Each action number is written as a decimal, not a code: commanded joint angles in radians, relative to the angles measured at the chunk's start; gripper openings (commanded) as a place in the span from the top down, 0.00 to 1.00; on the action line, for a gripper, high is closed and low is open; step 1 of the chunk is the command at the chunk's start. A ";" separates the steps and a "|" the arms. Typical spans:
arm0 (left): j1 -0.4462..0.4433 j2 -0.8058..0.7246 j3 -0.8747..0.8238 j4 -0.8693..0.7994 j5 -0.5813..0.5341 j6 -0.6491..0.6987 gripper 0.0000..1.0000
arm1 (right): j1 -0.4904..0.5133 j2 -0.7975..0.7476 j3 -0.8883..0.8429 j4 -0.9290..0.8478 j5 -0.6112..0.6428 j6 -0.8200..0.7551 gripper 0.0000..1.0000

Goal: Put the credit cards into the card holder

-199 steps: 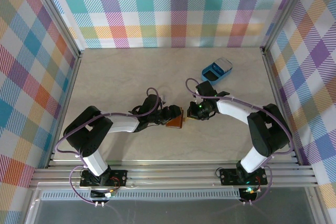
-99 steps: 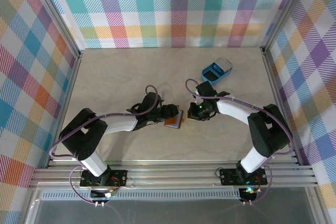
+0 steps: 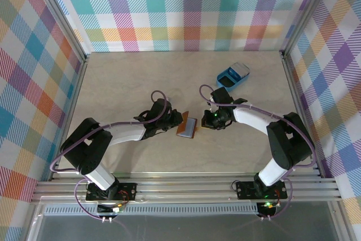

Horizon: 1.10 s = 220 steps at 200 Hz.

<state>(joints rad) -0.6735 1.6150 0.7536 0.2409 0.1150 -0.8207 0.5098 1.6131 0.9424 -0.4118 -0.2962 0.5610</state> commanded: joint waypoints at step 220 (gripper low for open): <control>-0.012 0.164 -0.014 0.089 0.133 -0.065 1.00 | 0.065 0.182 0.247 -0.153 -0.033 -0.149 1.00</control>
<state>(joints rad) -0.6804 1.7542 0.7578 0.3496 0.2451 -0.8791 0.5705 1.7641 1.1484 -0.5110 -0.3374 0.4313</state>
